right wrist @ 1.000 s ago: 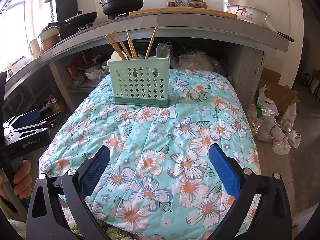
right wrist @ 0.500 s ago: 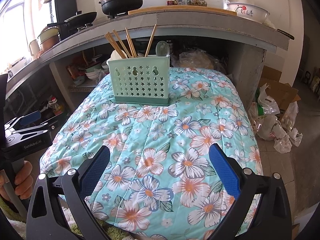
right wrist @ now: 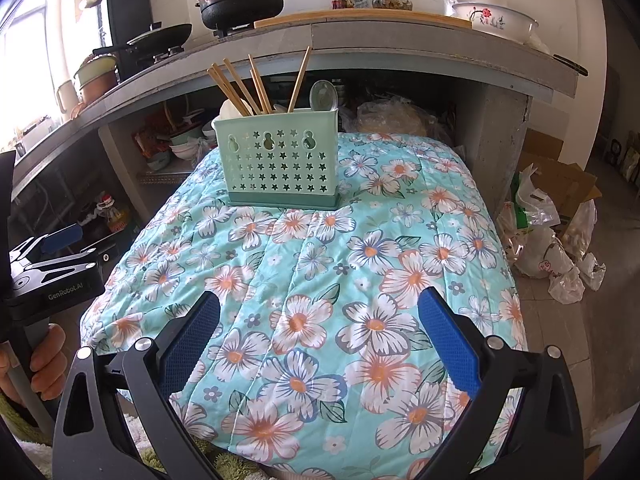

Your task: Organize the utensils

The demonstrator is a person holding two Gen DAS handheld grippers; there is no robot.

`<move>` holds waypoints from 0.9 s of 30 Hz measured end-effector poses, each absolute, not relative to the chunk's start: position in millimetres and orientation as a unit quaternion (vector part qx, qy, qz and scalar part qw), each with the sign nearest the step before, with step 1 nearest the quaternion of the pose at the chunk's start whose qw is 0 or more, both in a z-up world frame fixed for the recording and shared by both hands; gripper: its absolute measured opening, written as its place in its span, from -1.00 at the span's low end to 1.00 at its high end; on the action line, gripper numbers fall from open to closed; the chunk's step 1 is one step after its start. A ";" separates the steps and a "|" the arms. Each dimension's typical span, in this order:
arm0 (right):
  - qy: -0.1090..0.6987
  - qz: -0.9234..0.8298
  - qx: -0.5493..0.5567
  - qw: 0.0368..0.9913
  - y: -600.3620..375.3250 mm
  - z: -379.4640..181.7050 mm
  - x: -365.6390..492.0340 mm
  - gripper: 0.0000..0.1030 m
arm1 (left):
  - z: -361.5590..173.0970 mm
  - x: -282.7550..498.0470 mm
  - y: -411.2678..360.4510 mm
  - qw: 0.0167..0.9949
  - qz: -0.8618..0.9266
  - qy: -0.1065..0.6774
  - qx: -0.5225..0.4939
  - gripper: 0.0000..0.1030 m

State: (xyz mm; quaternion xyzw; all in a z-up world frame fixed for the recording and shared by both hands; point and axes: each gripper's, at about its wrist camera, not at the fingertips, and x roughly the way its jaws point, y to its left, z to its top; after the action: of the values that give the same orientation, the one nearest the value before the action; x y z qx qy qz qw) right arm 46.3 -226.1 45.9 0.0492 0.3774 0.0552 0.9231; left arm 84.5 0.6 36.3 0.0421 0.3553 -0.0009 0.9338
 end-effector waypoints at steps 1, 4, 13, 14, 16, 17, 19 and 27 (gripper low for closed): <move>0.378 0.055 0.049 0.923 -225.9 45.7 46.3 0.88 | 36.3 84.5 0.7 0.934 -0.001 0.356 0.042 0.84; 0.378 0.056 0.049 0.923 -225.5 45.5 46.1 0.88 | 36.2 84.4 0.4 0.934 -0.001 0.355 0.042 0.84; 0.380 0.059 0.050 0.922 -224.8 45.0 47.0 0.88 | 35.7 84.4 -0.6 0.933 -0.002 0.357 0.044 0.84; 0.380 0.059 0.049 0.922 -224.7 45.1 47.0 0.88 | 35.6 84.1 -0.6 0.933 -0.002 0.357 0.044 0.84; 0.380 0.059 0.049 0.922 -225.0 45.1 46.8 0.88 | 36.2 84.8 -0.6 0.933 -0.002 0.356 0.044 0.84; 0.380 0.059 0.050 0.922 -225.0 45.1 46.8 0.88 | 36.3 84.8 -0.6 0.933 -0.002 0.356 0.044 0.84; 0.380 0.059 0.050 0.922 -225.0 45.1 46.8 0.88 | 36.1 84.4 -0.7 0.933 -0.002 0.356 0.044 0.84; 0.380 0.060 0.050 0.922 -224.5 45.3 47.2 0.88 | 36.2 84.6 -1.2 0.933 -0.003 0.357 0.044 0.84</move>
State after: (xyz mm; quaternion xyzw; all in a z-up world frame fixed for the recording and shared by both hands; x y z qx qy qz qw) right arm 47.2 -224.5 45.3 0.0500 0.3797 0.0602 0.9218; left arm 84.6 -1.2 36.2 0.0439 0.3569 -0.0028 0.9331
